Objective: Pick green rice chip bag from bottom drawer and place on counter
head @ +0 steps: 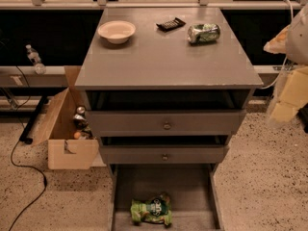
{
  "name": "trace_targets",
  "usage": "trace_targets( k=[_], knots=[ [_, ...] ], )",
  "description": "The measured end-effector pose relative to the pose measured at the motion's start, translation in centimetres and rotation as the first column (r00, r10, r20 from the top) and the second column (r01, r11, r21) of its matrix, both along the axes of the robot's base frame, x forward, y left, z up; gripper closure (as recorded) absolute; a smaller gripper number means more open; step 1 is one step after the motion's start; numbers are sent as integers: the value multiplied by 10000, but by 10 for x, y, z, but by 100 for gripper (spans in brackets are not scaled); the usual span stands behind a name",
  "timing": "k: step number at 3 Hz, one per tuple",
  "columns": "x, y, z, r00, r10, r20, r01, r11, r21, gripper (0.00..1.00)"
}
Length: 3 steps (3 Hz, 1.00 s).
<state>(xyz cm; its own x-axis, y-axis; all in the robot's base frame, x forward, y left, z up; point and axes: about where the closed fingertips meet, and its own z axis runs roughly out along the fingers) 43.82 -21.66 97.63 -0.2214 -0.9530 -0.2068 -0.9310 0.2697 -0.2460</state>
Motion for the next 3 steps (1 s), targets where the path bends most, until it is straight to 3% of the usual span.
trace_targets(
  k=[1,2,3],
  knots=[
    [0,1,0,10000,8,40,-8,10000,7,0],
    [4,12,-38,9990,349,-281,-331,9976,612,0],
    [9,28,-104,9933,846,-789,-676,9780,1974,0]
  ],
)
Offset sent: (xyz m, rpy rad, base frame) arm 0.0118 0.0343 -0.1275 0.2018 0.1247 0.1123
